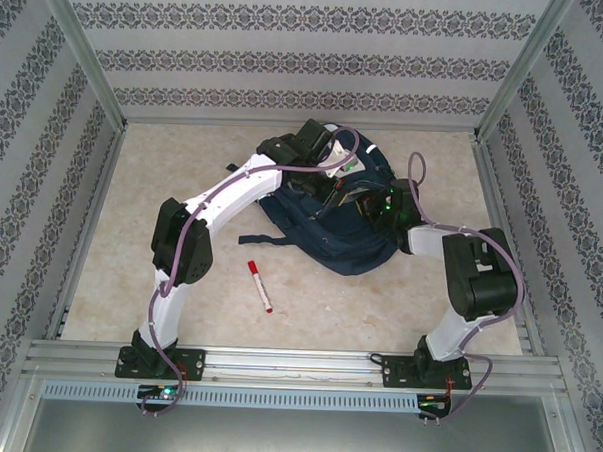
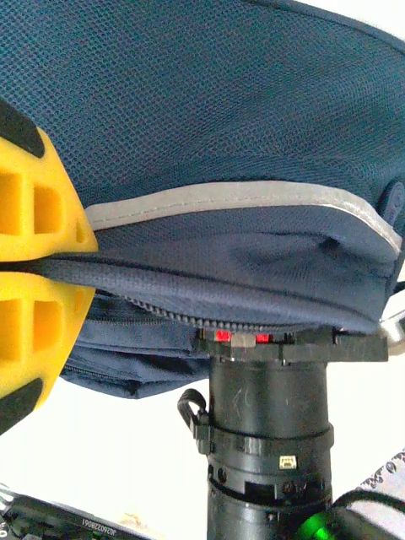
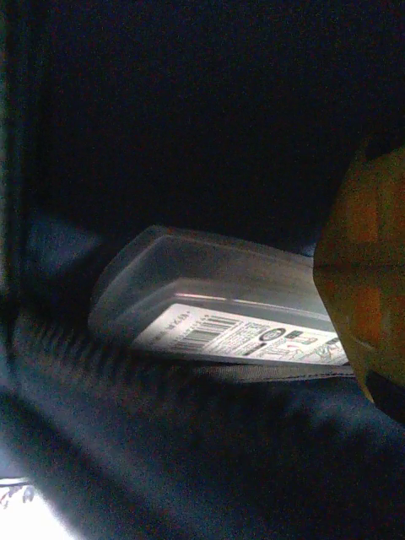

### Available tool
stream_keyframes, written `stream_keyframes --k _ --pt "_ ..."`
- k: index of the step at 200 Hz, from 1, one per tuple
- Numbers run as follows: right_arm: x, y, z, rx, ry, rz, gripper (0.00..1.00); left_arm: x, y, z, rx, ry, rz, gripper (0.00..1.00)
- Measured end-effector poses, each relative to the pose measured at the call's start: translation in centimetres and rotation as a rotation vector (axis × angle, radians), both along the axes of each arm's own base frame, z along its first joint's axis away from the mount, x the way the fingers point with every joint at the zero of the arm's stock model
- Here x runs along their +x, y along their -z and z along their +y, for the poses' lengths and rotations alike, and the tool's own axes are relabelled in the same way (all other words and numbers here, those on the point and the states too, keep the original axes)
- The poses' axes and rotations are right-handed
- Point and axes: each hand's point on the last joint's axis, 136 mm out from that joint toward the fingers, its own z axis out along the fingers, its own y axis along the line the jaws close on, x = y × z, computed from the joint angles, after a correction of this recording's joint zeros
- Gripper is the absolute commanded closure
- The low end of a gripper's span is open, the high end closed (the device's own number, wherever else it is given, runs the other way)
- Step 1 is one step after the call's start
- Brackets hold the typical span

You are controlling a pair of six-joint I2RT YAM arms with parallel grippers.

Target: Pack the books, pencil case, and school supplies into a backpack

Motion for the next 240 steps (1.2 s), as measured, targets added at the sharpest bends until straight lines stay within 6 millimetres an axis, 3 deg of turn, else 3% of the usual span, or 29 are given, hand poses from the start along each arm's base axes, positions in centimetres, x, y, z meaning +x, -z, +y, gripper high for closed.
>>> stream_keyframes --k 53,73,114,168,203,221,240 --pt "3.4 -1.3 2.4 0.012 -0.142 -0.155 0.9 0.9 0.2 1.4 0.001 -0.029 -0.007 1.0" --pt "3.5 -1.6 3.1 0.036 -0.176 -0.179 0.87 1.0 0.0 1.8 -0.003 -0.036 -0.011 1.0" --pt "2.5 -2.9 3.3 0.056 -0.196 -0.181 0.72 1.4 0.2 2.4 -0.029 -0.076 -0.018 1.0" --pt "-2.3 -6.8 3.1 0.055 -0.252 -0.188 0.64 2.9 0.8 3.5 -0.044 -0.123 -0.027 1.0" --pt "-6.5 -8.3 3.5 -0.07 -0.394 -0.232 0.59 3.5 0.8 4.1 -0.056 -0.14 -0.023 1.0" --pt "-9.9 -8.4 5.4 -0.184 -0.526 -0.285 0.53 3.7 1.1 4.3 -0.073 -0.146 -0.007 1.0" --pt "-15.0 -7.6 10.0 -0.318 -0.746 -0.374 0.48 3.9 1.7 4.7 -0.084 -0.16 0.013 1.0"
